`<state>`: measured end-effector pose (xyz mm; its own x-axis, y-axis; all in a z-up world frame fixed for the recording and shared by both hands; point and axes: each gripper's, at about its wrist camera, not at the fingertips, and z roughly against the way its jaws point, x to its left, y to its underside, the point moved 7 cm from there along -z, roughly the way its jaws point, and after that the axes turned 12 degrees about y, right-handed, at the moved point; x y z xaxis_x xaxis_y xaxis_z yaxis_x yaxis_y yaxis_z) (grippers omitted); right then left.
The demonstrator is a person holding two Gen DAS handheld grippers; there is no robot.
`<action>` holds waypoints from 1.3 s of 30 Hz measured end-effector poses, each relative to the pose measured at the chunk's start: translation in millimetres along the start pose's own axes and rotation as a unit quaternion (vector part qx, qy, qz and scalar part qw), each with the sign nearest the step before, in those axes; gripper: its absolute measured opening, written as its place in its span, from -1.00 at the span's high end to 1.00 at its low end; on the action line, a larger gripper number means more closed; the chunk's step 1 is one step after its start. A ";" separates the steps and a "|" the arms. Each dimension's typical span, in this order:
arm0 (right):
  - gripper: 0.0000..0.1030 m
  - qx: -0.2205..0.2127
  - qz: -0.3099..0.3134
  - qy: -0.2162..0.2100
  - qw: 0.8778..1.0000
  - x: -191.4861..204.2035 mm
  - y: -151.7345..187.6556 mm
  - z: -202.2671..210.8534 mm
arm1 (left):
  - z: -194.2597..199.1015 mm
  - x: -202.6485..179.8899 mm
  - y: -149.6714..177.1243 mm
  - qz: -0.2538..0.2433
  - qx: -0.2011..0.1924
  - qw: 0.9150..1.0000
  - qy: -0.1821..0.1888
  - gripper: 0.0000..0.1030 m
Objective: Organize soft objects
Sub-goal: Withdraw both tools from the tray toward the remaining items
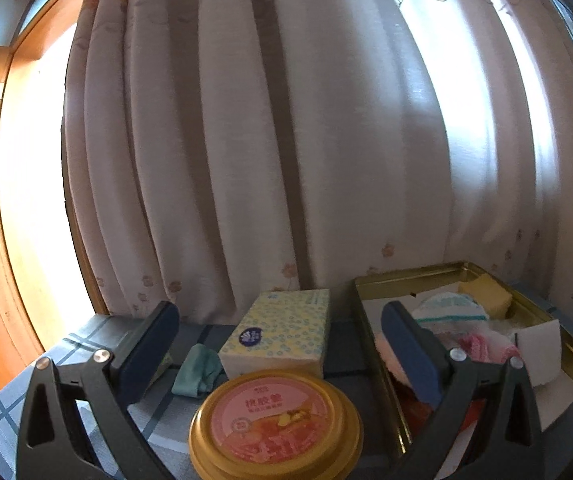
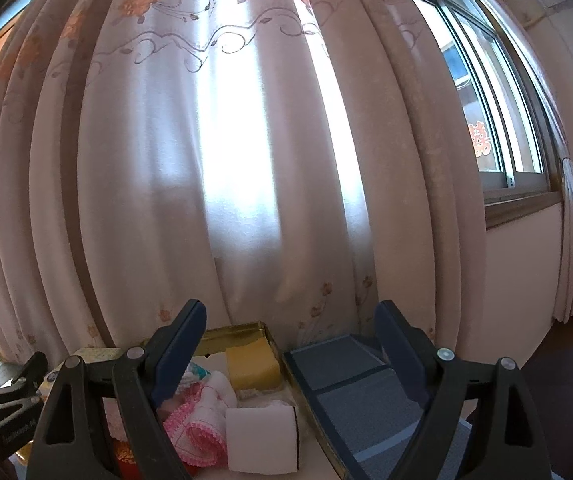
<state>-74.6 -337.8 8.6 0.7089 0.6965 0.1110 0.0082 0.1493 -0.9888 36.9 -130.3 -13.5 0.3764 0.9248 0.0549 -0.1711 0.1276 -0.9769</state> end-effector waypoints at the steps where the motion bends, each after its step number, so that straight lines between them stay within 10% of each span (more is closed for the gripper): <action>1: -0.70 -0.002 0.001 0.002 1.000 0.8 -0.1 1.2 | 1.2 0.0 0.4 0.002 0.000 1.000 0.003 -0.99; 21: -0.70 0.002 -0.015 0.014 1.000 -2.1 1.6 11.8 | 12.9 -17.0 9.2 0.011 0.016 0.997 0.078 -0.99; 39: -0.70 0.028 0.008 -0.024 0.999 47.6 15.3 40.5 | 19.6 25.8 17.2 0.039 0.023 0.998 0.050 -0.99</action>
<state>-69.3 -274.0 2.8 0.6744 0.7314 0.1013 -0.0426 0.1754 -0.9836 25.8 -97.2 -24.8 0.4498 0.8921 -0.0433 -0.2437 0.0760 -0.9669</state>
